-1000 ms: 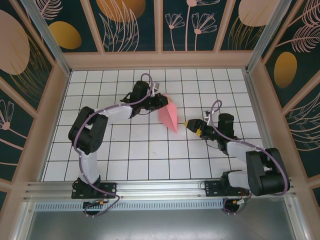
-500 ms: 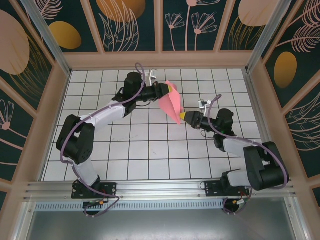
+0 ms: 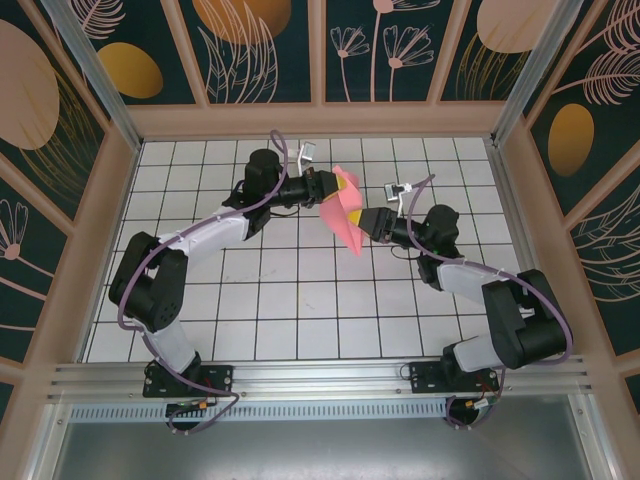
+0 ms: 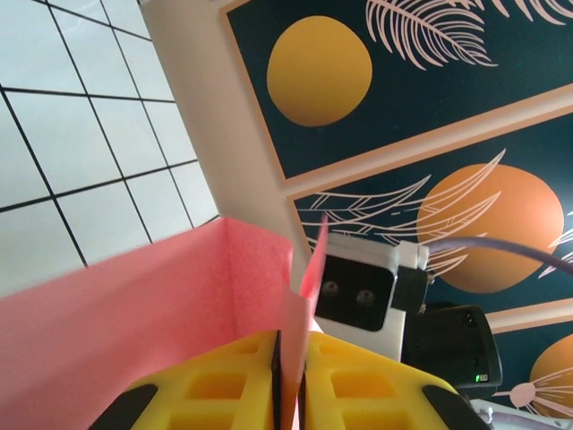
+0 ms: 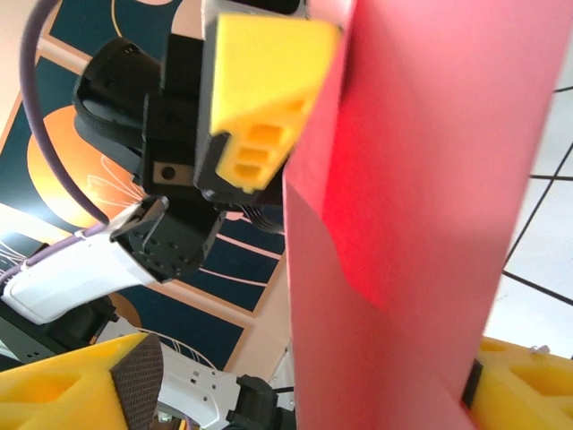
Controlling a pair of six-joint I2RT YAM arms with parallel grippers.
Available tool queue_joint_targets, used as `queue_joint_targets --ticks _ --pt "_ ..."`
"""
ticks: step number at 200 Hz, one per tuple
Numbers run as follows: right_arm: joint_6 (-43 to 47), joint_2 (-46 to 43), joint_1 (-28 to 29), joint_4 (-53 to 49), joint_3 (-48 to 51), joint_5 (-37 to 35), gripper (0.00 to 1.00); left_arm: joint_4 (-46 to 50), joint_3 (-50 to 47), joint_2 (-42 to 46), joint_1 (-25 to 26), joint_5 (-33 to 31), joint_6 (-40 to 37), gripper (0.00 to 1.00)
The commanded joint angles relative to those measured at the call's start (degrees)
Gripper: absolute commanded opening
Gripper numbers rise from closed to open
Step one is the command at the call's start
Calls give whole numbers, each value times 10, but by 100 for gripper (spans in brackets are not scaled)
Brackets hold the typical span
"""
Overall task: Fold a paper plane with a square sheet of paper (fold left side to right side)
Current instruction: Turn over the paper at the center of the table.
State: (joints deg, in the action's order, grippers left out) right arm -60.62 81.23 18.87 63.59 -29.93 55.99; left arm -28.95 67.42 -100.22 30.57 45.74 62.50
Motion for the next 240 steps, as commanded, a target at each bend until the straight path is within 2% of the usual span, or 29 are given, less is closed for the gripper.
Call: queue_joint_targets --ticks 1,31,56,85,109,131,142,155,176,188,211,240 --pt "0 3 7 24 -20 3 72 -51 -8 6 3 25 23 17" --pt "12 2 10 0 -25 1 57 -53 -10 2 4 27 23 18" --pt "39 -2 11 -52 -31 -7 45 -47 -10 2 4 24 15 22" --pt "75 -12 11 -115 -38 -17 35 35 7 16 2 -3 -49 37" --pt "146 -35 11 -229 -53 -42 31 151 16 59 -14 -73 -132 45" --pt "243 -56 12 -393 -85 -92 28 209 -11 111 -49 -131 -171 49" --pt "299 -65 16 -491 -109 -141 26 235 -28 142 -67 -166 -185 49" --pt "368 -70 35 -615 -151 -235 25 281 -41 178 -78 -225 -215 50" --pt "441 -58 96 -777 -222 -442 25 349 -55 229 -79 -346 -256 52" --pt "451 -38 131 -856 -264 -558 25 364 -73 260 -79 -398 -263 52" --pt "453 24 200 -975 -341 -742 25 365 -113 319 -78 -458 -260 53" --pt "437 132 271 -1092 -432 -890 24 366 -152 379 -78 -507 -259 53"
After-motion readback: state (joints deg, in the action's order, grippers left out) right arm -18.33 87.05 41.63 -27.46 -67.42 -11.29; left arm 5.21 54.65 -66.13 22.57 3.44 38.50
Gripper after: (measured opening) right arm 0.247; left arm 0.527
